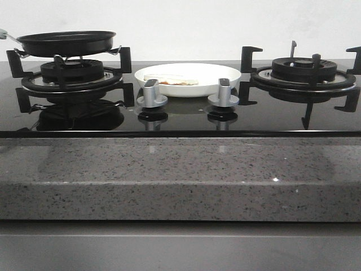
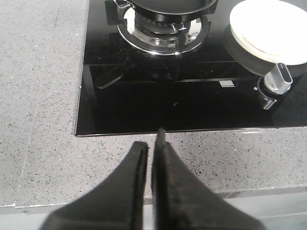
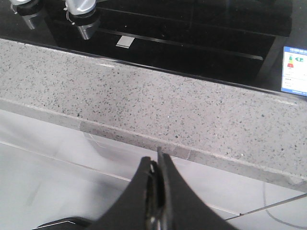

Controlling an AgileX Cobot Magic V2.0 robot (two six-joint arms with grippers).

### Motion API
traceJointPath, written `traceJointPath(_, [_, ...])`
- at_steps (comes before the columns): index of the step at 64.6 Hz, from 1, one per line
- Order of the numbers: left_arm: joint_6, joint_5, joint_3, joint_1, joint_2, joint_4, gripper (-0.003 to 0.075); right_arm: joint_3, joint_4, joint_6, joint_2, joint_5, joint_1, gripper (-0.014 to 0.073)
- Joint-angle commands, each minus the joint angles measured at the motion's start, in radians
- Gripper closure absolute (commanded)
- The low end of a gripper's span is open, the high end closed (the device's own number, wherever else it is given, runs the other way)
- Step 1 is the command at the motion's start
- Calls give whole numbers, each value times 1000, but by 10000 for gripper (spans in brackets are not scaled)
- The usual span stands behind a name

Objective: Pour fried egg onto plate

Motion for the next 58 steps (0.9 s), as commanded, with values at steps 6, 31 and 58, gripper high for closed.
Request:
traceJointPath(6, [-7, -66, -23, -8, 4, -7, 739, -21, -7, -8, 7, -60, -5, 664])
traceJointPath(31, [-5, -283, 175, 27, -148, 29, 739, -21, -7, -8, 7, -60, -5, 664])
traceJointPath(58, [-5, -784, 734, 80, -542, -31, 739, -21, -7, -8, 7, -60, -5, 664])
